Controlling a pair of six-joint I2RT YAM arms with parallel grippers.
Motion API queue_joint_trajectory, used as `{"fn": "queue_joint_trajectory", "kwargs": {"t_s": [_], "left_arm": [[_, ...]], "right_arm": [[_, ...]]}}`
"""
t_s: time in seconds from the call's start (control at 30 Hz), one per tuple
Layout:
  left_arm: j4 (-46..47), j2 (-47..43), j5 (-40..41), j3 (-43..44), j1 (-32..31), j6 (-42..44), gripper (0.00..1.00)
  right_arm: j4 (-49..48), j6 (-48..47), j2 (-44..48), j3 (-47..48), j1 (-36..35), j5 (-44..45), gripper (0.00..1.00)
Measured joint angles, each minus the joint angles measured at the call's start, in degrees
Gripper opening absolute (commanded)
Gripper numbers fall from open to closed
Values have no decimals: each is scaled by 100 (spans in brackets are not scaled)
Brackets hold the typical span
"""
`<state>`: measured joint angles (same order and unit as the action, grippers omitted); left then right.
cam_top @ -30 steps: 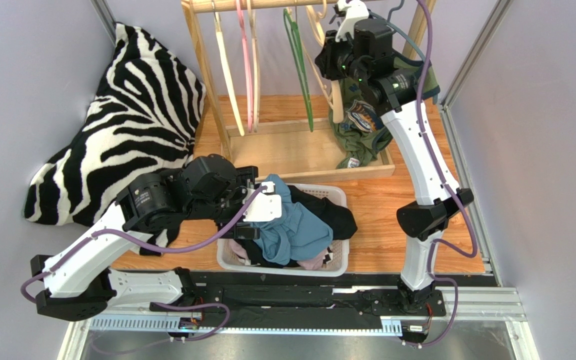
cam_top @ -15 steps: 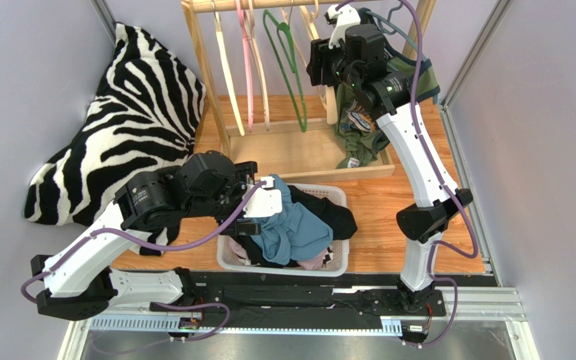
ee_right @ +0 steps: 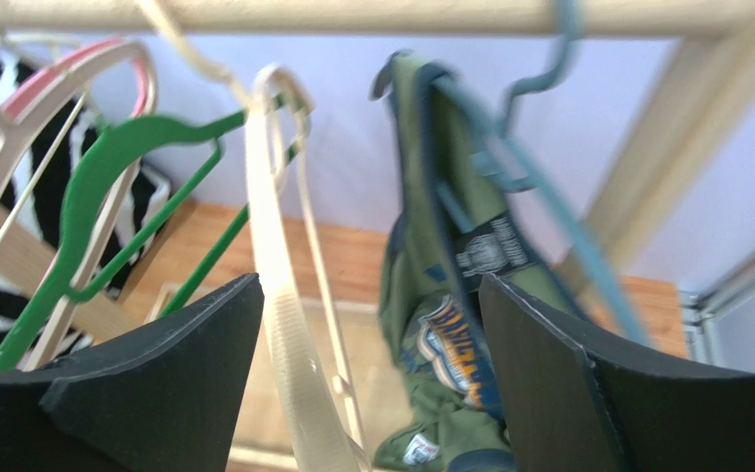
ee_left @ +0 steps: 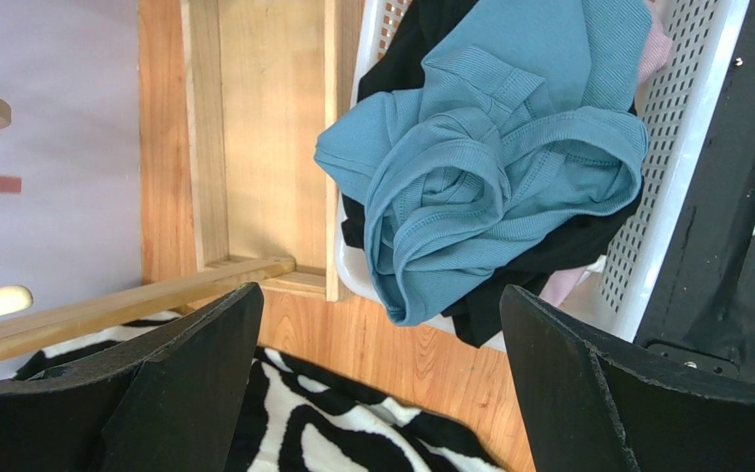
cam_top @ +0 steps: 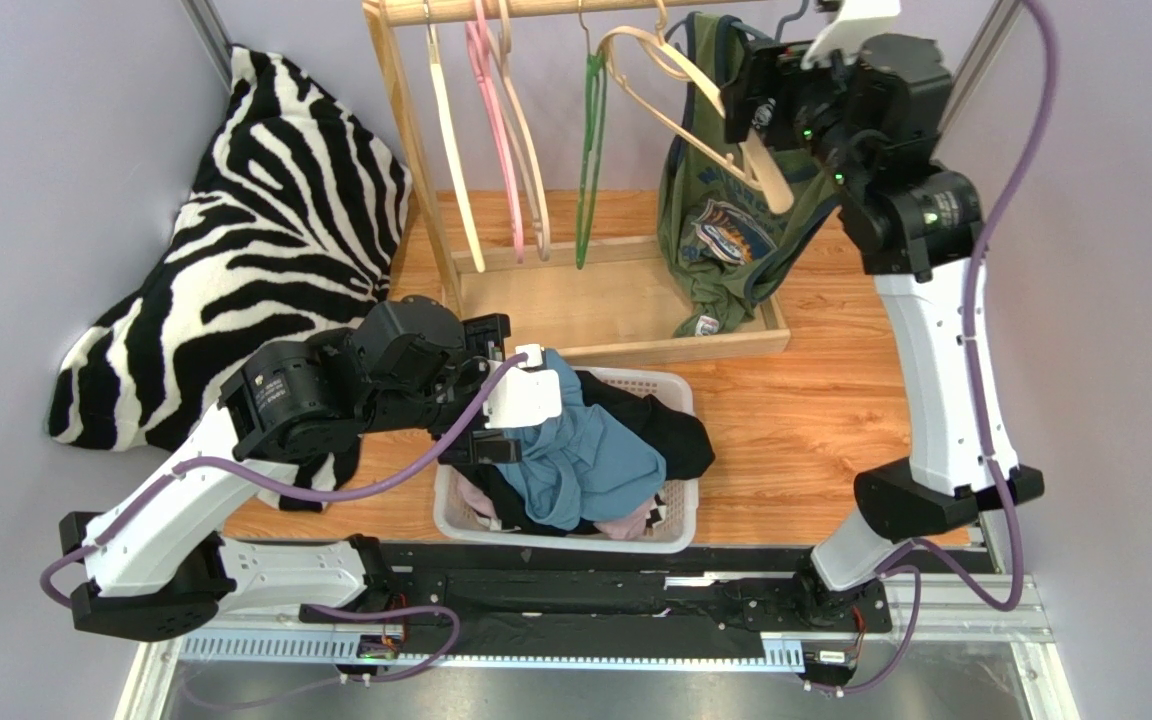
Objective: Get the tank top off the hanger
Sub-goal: Place the hanger at the clothesline, then pick up the hanger from the clothesline.
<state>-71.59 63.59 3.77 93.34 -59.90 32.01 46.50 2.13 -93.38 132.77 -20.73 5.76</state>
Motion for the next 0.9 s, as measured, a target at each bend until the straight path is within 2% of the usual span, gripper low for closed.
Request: {"fn": "queue_joint_trajectory", "kwargs": {"t_s": [0.2, 0.4, 0.67, 0.77, 0.9], "left_arm": [[24, -4, 0, 0, 46, -20, 99], [24, -11, -2, 2, 79, -35, 99], [24, -11, -24, 4, 107, -85, 99], [24, -9, -24, 4, 114, -85, 99], [26, -9, -24, 4, 118, -87, 99]], "right_arm": [[-426, -9, 177, -68, 610, 0, 91], [-673, -79, 170, -498, 940, 107, 89], [-1325, 151, 273, -1499, 1749, 74, 87], [-1451, 299, 319, -1919, 1939, -129, 84], [-1464, 409, 319, -2111, 2006, -575, 74]]}}
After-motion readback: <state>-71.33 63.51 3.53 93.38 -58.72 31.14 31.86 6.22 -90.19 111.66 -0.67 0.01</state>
